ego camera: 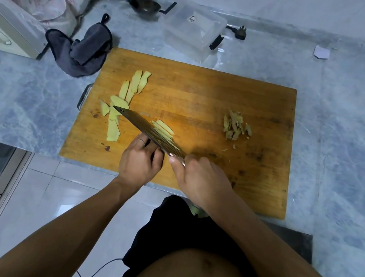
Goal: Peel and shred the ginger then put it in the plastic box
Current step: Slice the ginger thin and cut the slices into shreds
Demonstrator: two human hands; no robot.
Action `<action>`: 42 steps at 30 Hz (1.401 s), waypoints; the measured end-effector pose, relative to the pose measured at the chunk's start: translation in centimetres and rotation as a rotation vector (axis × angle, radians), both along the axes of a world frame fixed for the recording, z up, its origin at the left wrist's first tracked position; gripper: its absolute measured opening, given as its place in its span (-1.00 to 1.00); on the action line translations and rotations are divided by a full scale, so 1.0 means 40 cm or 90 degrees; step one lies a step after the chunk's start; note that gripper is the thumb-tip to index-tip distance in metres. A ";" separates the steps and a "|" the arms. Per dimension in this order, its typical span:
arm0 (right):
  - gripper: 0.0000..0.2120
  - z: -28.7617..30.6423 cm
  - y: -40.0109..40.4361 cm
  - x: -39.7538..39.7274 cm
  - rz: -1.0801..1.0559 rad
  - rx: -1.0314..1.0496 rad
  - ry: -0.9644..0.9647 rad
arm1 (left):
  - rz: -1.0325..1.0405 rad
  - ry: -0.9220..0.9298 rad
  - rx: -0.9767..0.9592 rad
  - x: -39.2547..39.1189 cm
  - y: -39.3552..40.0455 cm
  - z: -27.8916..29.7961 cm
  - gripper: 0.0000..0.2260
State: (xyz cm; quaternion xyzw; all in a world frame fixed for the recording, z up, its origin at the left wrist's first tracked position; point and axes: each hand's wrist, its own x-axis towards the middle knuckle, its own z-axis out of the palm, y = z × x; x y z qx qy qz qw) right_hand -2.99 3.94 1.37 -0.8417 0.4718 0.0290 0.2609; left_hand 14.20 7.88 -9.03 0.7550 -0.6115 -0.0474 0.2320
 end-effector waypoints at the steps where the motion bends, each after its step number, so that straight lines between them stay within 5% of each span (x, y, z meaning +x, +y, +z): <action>1: -0.45 -0.002 -0.002 0.001 -0.003 0.004 -0.002 | -0.001 0.003 0.002 0.000 0.000 0.001 -0.74; 32: -0.44 -0.014 -0.015 0.027 0.003 0.020 -0.001 | -0.001 -0.007 -0.007 -0.004 0.004 0.004 -0.82; 42: -0.45 -0.001 0.001 0.003 0.020 -0.013 -0.008 | 0.013 -0.021 -0.009 -0.013 0.004 0.015 -0.71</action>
